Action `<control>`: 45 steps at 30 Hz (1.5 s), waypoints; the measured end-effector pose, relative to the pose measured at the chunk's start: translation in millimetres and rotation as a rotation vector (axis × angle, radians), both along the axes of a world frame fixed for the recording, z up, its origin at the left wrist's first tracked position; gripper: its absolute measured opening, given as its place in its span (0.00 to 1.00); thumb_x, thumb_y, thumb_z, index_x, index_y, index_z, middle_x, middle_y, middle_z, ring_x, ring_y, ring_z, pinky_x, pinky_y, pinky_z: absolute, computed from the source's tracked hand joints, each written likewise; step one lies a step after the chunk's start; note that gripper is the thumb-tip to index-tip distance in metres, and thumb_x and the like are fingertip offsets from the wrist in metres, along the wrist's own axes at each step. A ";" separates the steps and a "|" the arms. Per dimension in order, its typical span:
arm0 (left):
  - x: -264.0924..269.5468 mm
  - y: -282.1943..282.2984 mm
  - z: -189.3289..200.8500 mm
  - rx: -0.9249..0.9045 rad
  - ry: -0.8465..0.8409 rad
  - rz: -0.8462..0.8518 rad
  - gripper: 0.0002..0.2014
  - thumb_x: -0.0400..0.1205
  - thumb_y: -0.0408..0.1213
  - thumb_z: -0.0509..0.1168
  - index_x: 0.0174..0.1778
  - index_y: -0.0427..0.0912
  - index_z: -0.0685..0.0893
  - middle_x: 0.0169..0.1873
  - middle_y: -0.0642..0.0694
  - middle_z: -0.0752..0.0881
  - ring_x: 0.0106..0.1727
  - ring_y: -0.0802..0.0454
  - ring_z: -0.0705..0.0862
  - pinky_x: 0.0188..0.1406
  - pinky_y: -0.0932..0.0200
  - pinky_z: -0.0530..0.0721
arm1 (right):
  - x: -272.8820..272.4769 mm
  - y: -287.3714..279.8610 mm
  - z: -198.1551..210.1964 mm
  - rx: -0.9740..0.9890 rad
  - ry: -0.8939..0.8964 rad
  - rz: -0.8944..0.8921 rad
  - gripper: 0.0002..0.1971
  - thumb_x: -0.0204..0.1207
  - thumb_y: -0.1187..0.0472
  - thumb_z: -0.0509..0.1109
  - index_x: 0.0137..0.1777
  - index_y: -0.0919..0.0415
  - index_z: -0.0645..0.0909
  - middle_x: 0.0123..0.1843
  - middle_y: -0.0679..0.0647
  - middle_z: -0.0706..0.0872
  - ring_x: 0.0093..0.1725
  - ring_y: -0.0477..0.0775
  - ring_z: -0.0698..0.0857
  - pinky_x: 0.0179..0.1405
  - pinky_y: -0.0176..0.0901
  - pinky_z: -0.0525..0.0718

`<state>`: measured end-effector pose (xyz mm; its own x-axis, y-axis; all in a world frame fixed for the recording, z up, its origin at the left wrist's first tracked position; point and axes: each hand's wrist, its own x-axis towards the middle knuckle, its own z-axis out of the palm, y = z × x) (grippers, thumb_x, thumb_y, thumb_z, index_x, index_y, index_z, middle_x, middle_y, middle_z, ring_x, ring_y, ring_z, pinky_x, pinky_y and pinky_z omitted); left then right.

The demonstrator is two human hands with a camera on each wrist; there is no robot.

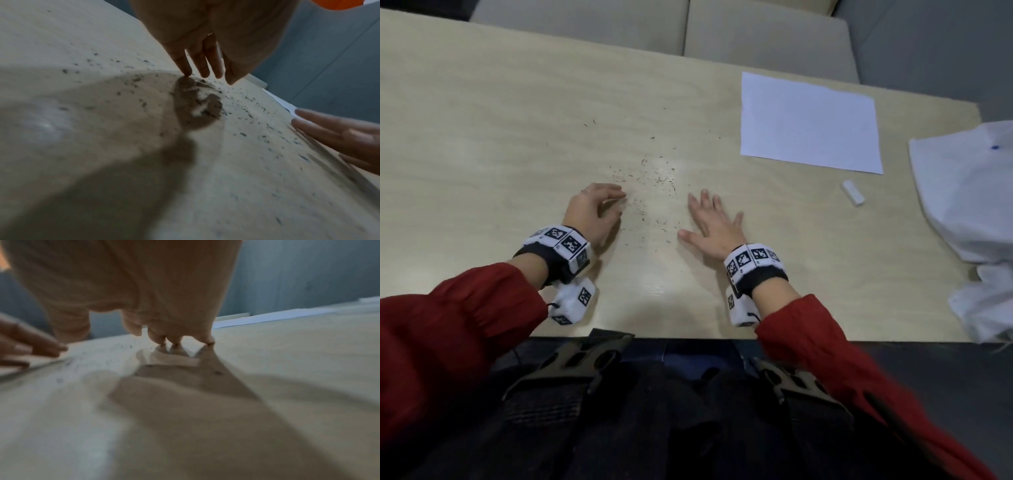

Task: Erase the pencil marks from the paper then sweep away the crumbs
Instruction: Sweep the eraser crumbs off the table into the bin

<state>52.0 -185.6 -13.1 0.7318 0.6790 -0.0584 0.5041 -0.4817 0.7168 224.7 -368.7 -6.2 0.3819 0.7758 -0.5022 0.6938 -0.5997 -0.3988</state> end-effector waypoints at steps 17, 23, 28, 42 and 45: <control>-71.0 78.5 9.7 -0.001 0.105 -0.140 0.18 0.81 0.30 0.68 0.68 0.37 0.82 0.71 0.42 0.77 0.69 0.46 0.78 0.69 0.63 0.69 | -74.5 -14.9 -4.6 -0.269 -0.179 -0.313 0.72 0.53 0.12 0.52 0.80 0.62 0.24 0.78 0.59 0.17 0.78 0.65 0.22 0.76 0.77 0.37; -87.5 96.5 10.3 -0.040 0.049 -0.087 0.18 0.83 0.31 0.67 0.69 0.37 0.81 0.72 0.44 0.76 0.68 0.52 0.77 0.69 0.66 0.68 | -102.9 50.8 11.4 0.066 0.076 -0.270 0.64 0.65 0.24 0.64 0.82 0.56 0.25 0.84 0.52 0.30 0.83 0.51 0.33 0.81 0.69 0.40; -105.2 125.8 -2.9 0.060 0.108 -0.141 0.21 0.83 0.38 0.66 0.73 0.38 0.78 0.77 0.45 0.70 0.74 0.46 0.73 0.75 0.56 0.67 | -65.4 -13.2 17.4 -0.120 -0.110 -0.617 0.62 0.66 0.22 0.58 0.84 0.60 0.31 0.85 0.57 0.32 0.84 0.57 0.35 0.80 0.70 0.39; -113.9 139.0 -16.2 0.144 0.335 -0.321 0.31 0.87 0.48 0.58 0.84 0.38 0.61 0.85 0.45 0.55 0.85 0.48 0.54 0.83 0.44 0.54 | -117.7 75.1 11.8 0.014 0.114 -0.328 0.47 0.78 0.31 0.51 0.84 0.57 0.33 0.85 0.52 0.33 0.84 0.53 0.35 0.80 0.72 0.39; -105.4 135.9 -14.0 0.115 0.335 -0.321 0.32 0.86 0.48 0.59 0.84 0.39 0.60 0.85 0.45 0.55 0.85 0.48 0.54 0.83 0.45 0.53 | -71.8 56.8 20.3 0.108 0.029 -0.586 0.45 0.81 0.37 0.56 0.85 0.60 0.35 0.86 0.53 0.38 0.85 0.52 0.37 0.82 0.66 0.40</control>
